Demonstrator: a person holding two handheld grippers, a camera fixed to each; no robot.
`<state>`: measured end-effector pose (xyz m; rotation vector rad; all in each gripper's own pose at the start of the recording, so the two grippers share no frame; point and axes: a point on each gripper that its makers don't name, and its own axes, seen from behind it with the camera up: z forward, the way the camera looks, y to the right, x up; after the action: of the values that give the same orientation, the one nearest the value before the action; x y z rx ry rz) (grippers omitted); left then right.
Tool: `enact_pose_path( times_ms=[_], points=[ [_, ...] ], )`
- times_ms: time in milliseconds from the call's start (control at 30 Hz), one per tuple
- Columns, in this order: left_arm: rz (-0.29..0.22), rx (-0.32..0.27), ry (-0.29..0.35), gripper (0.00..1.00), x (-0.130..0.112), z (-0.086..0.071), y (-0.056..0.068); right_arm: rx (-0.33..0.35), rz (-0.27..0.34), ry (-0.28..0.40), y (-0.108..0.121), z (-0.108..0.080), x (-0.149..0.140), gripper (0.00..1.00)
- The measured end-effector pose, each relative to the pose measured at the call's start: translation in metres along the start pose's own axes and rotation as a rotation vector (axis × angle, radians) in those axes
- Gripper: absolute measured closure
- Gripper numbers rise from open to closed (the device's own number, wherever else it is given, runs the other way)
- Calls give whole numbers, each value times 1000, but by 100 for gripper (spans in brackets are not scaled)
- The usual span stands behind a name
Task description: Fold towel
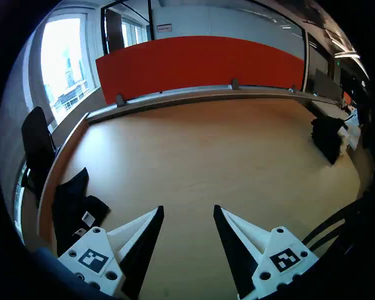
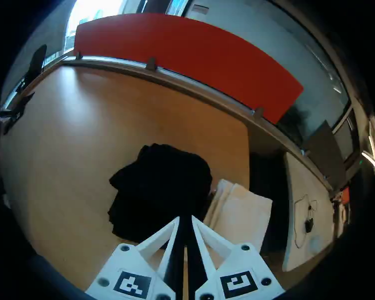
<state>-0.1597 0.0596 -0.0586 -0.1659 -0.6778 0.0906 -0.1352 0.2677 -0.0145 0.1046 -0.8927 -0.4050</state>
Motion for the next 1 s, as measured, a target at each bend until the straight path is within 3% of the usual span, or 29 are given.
enact_pose_path(
  times_ms=[567, 1000],
  points=[
    [2, 8, -4, 27, -4, -3, -4, -2, 42, -115, 3, 15, -46, 95],
    [0, 13, -9, 27, -6, -3, -6, -15, 60, -172, 6, 19, -64, 95]
  ],
)
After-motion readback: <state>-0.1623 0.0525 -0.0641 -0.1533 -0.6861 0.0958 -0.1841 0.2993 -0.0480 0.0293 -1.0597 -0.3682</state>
